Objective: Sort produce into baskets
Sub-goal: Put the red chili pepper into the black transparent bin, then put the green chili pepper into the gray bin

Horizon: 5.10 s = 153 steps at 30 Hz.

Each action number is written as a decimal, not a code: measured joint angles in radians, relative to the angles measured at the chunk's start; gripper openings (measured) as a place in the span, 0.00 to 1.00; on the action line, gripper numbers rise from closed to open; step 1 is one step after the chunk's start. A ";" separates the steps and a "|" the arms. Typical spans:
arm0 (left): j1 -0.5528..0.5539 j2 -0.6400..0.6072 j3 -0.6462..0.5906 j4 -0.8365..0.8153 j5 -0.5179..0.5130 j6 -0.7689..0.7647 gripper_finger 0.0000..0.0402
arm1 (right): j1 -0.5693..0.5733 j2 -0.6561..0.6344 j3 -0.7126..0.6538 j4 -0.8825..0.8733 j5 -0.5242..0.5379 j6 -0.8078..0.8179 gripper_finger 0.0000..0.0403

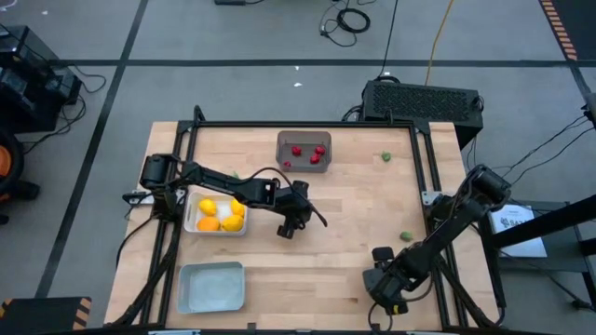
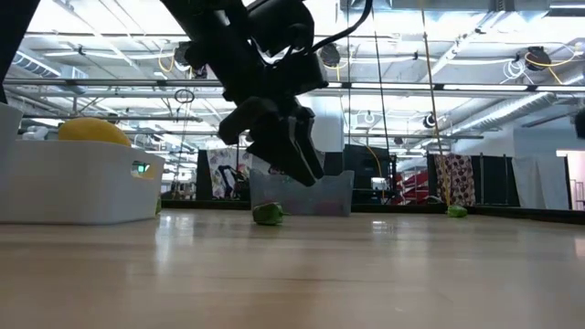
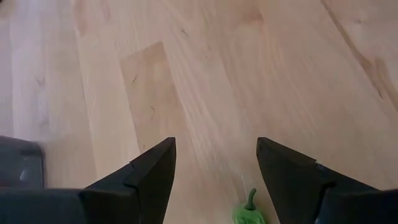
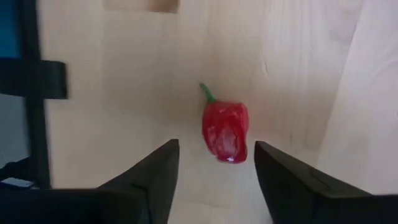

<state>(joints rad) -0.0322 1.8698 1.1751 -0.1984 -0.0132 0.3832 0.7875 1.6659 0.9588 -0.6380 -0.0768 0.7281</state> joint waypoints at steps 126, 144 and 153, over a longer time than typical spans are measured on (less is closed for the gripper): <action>0.074 -0.162 -0.396 0.376 0.246 -0.149 0.57 | -0.639 0.016 0.212 -0.349 0.258 -0.400 0.33; 0.079 -0.161 -0.393 0.368 0.217 -0.219 0.57 | -0.408 -0.061 -0.043 0.419 0.547 -0.558 0.19; 0.078 -0.139 -0.391 0.377 0.154 -0.221 0.57 | -0.414 -0.061 -0.089 0.477 0.543 -0.561 0.15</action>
<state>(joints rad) 0.0460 1.7312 0.7837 0.1783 0.1410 0.1623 0.3733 1.6052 0.8696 -0.1612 0.4663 0.1669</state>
